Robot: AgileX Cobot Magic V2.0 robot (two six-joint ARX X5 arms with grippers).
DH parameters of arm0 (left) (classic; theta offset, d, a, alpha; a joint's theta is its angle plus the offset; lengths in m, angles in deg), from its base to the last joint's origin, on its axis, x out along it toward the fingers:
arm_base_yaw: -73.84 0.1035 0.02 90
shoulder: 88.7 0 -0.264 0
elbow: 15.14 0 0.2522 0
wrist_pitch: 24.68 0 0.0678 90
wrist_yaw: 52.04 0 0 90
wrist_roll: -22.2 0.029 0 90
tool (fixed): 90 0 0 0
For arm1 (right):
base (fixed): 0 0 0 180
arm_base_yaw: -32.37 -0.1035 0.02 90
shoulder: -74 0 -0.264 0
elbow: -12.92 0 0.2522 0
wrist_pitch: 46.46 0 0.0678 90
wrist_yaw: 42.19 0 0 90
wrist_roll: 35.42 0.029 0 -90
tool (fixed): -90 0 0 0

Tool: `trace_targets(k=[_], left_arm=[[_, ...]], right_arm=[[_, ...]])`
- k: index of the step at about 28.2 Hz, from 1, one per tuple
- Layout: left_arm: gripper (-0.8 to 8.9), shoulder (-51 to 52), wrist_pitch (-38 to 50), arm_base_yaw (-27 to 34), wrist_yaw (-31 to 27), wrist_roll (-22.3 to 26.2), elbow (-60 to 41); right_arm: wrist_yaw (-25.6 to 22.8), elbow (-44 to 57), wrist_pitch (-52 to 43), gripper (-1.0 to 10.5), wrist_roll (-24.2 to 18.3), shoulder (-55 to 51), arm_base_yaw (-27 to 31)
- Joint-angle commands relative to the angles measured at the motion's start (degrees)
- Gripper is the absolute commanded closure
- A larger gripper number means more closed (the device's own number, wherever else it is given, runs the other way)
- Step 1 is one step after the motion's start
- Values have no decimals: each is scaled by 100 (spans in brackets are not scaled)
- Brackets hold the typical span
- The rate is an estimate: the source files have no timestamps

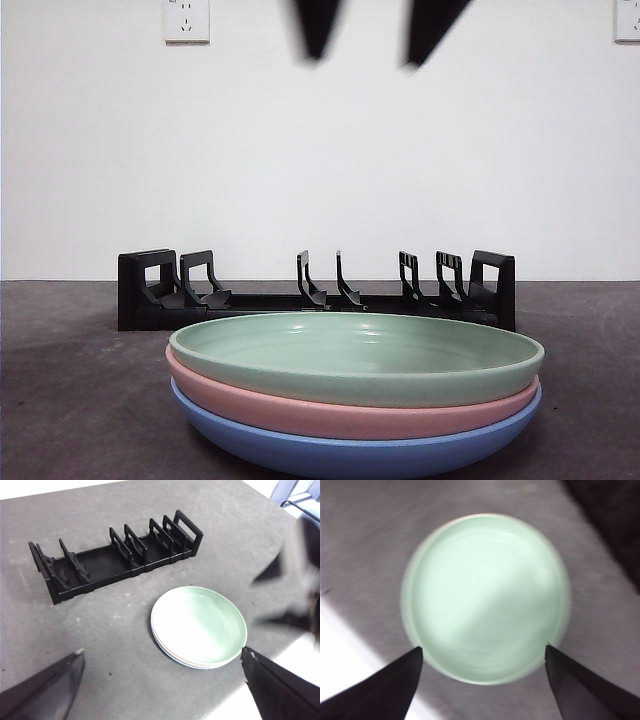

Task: Place the plate

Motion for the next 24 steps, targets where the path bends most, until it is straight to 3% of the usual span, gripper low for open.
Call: trace_targets(k=[1,5,9,11,21,24], left_arm=[[317,-4,70,-39,15,-199,96],[317,-4,63,-39,164,-610,96],[317,-4,68,-39,380,-922,96],[317,-4,72,-37,380,-920,96],[319,-4,103,-37,380,-920,96],[384,-4,103,-37,380,-918,96]], right_arm=[[-42,-77,269,557,-79,-498,358],[201,-74,393,557,-632,-1744,1137],[1220,-63,387,557,-1023,-2804,1716],[1475,52,382,557,-1049,-3357,1764],[1510,831,247,557,-699,-5084,1764],[1508,831,245,558,-706,-5219,1764]])
